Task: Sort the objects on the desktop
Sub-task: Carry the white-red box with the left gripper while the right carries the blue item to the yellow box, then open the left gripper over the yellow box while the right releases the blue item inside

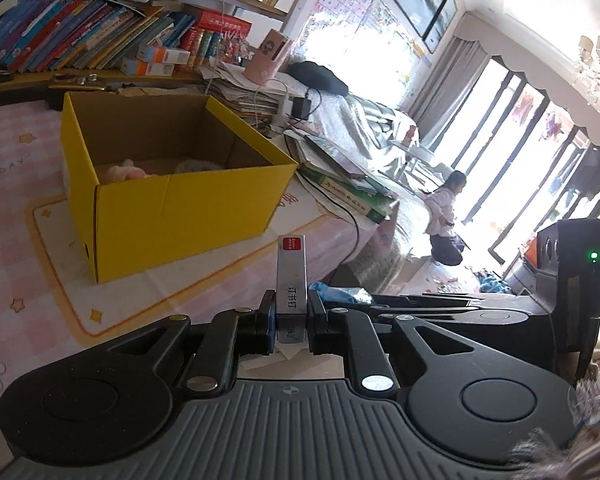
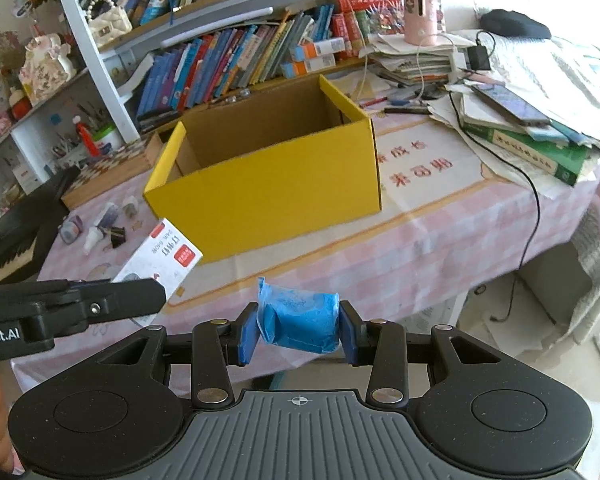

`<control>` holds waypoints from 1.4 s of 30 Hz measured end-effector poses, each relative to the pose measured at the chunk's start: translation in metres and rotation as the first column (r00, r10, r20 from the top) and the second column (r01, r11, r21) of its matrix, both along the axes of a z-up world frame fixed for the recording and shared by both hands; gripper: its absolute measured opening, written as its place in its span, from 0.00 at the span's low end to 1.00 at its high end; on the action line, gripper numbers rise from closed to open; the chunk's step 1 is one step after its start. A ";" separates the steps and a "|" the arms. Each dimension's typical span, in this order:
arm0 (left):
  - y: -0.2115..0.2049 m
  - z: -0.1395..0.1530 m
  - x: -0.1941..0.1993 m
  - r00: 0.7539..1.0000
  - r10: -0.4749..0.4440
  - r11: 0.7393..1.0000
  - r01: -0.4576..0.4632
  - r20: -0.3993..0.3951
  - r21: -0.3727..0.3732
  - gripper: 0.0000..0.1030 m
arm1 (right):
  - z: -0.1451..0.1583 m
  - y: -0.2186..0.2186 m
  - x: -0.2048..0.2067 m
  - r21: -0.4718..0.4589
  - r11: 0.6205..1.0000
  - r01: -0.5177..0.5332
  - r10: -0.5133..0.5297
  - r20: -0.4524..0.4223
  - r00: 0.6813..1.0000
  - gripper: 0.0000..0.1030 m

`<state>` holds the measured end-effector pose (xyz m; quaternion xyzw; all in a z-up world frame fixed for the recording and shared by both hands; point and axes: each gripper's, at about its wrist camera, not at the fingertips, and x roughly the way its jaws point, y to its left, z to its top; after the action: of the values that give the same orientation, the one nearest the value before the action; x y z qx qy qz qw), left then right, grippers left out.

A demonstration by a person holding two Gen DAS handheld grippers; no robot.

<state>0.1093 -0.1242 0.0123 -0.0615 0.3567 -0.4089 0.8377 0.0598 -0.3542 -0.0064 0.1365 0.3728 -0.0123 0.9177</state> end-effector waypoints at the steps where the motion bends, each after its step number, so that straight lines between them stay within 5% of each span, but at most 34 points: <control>1: -0.003 0.001 0.003 1.000 0.008 1.000 -0.008 0.004 0.004 0.13 | 0.000 -0.003 0.003 0.004 1.000 -0.004 0.004 0.006 1.000 0.38; 19: -0.040 0.037 0.083 0.979 0.148 0.988 -0.152 0.141 0.018 0.13 | 0.035 -0.042 0.108 -0.013 0.984 -0.176 0.176 0.158 0.972 0.38; 31: -0.068 0.018 0.173 0.983 0.133 0.974 -0.154 0.128 0.168 0.13 | 0.021 -0.050 0.223 0.021 0.948 -0.318 0.318 0.010 0.948 0.38; 42: -0.089 -0.018 0.237 0.976 0.208 0.918 -0.216 0.061 0.334 0.13 | 0.000 -0.013 0.295 -0.134 0.903 -0.409 0.383 -0.182 0.905 0.38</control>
<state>0.3461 -0.2130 -0.0052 0.0501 0.4027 -0.2492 0.8793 0.3548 -0.3673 -0.0060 -0.0221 0.4589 0.1330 0.8782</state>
